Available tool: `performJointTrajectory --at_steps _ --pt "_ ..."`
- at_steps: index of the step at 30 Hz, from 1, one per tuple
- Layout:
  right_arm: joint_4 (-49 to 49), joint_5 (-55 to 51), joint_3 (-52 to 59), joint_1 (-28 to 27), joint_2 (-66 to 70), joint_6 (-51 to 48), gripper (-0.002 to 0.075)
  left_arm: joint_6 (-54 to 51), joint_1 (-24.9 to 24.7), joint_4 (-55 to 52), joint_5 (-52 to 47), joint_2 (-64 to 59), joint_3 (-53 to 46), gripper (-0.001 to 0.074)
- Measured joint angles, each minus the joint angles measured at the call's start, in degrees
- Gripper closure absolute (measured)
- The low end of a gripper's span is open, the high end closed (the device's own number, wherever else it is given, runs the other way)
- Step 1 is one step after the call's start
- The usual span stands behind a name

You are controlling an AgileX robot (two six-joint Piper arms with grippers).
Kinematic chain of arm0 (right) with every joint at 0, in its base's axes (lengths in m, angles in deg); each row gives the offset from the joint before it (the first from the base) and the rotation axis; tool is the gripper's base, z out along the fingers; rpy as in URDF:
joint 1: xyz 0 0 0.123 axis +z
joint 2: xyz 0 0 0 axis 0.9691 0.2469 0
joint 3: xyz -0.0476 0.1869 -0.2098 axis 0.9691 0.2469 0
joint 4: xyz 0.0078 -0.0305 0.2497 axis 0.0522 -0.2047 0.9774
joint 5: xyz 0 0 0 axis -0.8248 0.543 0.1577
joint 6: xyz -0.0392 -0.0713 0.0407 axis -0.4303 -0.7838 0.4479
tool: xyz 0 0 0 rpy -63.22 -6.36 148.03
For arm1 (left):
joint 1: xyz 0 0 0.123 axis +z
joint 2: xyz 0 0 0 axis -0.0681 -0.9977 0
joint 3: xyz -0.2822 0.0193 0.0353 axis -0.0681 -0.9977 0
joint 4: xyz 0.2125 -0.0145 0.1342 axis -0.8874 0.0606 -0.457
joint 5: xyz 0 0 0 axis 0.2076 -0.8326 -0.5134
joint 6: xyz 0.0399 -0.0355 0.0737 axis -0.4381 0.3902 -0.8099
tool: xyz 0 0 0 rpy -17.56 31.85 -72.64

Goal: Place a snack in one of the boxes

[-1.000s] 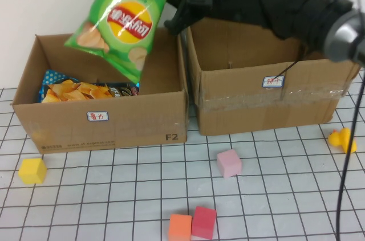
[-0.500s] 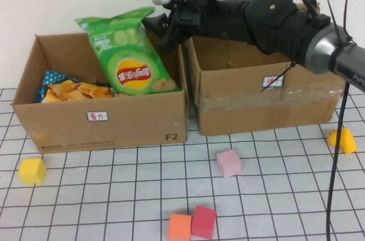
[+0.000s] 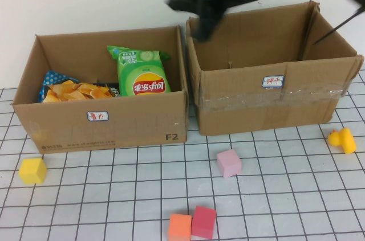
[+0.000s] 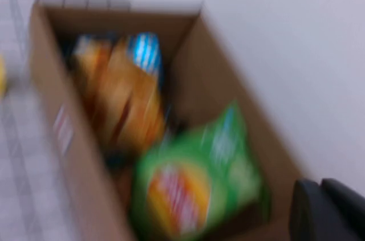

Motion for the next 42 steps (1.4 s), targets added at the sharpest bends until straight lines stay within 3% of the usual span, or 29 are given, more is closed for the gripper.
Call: performJointTrajectory --at_steps 7,11,16,22,35,42 --pt "-30.8 -26.4 -0.3 0.0 -5.1 21.0 0.0720 1.5 0.0 0.2 0.0 0.0 0.0 0.0736" --pt "-38.2 -30.0 2.0 0.0 -7.4 26.1 0.0720 4.0 0.0 1.9 0.7 0.0 0.0 0.0736" --pt "-38.7 -26.3 13.1 0.0 -16.4 32.6 0.0720 7.1 0.0 7.1 3.1 0.0 1.4 0.0736" --pt "-38.7 -16.4 34.0 0.0 -32.2 37.0 0.0720 9.2 0.0 14.4 7.7 0.0 1.8 0.0736" --pt "-36.6 -1.6 76.8 0.0 -69.1 44.6 0.0720 8.7 0.0 14.6 8.2 0.0 1.9 0.0736" --pt "-36.1 -0.4 89.3 0.0 -87.6 46.7 0.0720 8.7 0.0 14.6 12.1 0.0 -0.2 0.0736"
